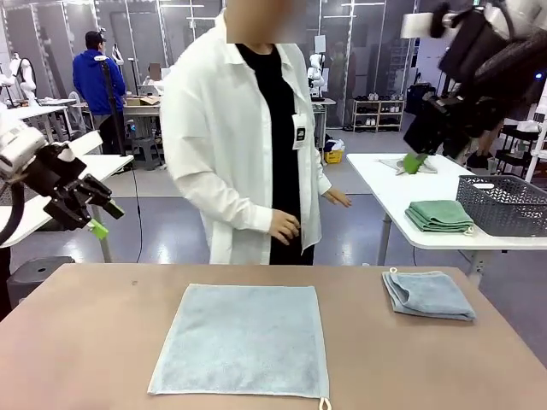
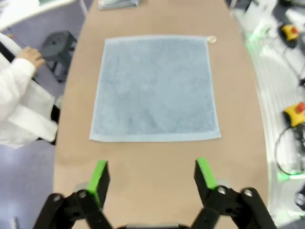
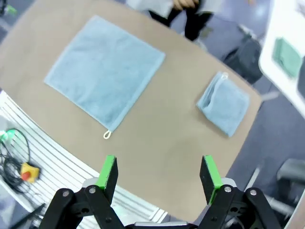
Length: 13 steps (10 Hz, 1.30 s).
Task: Fold the towels and place them in the basket.
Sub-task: When a person lays out a Towel with hook on the table, fold it in half twice.
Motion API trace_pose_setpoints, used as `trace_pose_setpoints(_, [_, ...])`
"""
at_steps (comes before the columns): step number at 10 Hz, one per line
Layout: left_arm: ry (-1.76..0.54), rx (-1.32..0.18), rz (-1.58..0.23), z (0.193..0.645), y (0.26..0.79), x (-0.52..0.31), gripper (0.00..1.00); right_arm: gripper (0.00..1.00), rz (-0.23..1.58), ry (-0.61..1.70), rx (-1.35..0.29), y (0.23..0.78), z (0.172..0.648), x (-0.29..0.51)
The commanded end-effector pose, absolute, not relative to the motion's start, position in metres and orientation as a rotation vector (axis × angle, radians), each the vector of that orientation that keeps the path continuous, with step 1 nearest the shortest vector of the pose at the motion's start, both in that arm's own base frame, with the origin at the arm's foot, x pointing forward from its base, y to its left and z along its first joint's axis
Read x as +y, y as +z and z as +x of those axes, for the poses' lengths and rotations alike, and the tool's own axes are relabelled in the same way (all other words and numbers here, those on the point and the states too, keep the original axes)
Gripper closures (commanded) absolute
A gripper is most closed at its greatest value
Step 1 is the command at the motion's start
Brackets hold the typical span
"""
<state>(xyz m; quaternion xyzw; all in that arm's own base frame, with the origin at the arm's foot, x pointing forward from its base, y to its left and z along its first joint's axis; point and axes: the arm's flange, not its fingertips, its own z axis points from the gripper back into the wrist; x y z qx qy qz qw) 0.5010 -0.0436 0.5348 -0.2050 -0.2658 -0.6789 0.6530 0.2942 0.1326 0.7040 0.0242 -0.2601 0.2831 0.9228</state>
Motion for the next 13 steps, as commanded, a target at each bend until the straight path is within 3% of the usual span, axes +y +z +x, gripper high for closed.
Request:
trace_pose_setpoints(1, [-1.573,-0.536,-0.322,0.452,0.554,-0.088,0.04,0.13,0.040,0.849,-0.623,0.699,0.285,0.146])
trace_pose_setpoints(4, [-1.612,-0.490,-0.198,0.407,0.558,-0.145,0.00,0.13,0.009,1.166,-0.583,0.678,0.269,0.190])
trace_pose_setpoints(8, [-1.632,-0.388,0.091,0.354,0.531,-0.197,0.00,0.13,-0.118,1.463,-0.429,0.599,0.255,0.265])
trace_pose_setpoints(13, [-1.610,-0.231,0.190,0.314,0.502,-0.213,0.00,0.13,-0.182,1.587,-0.351,0.524,0.267,0.302])
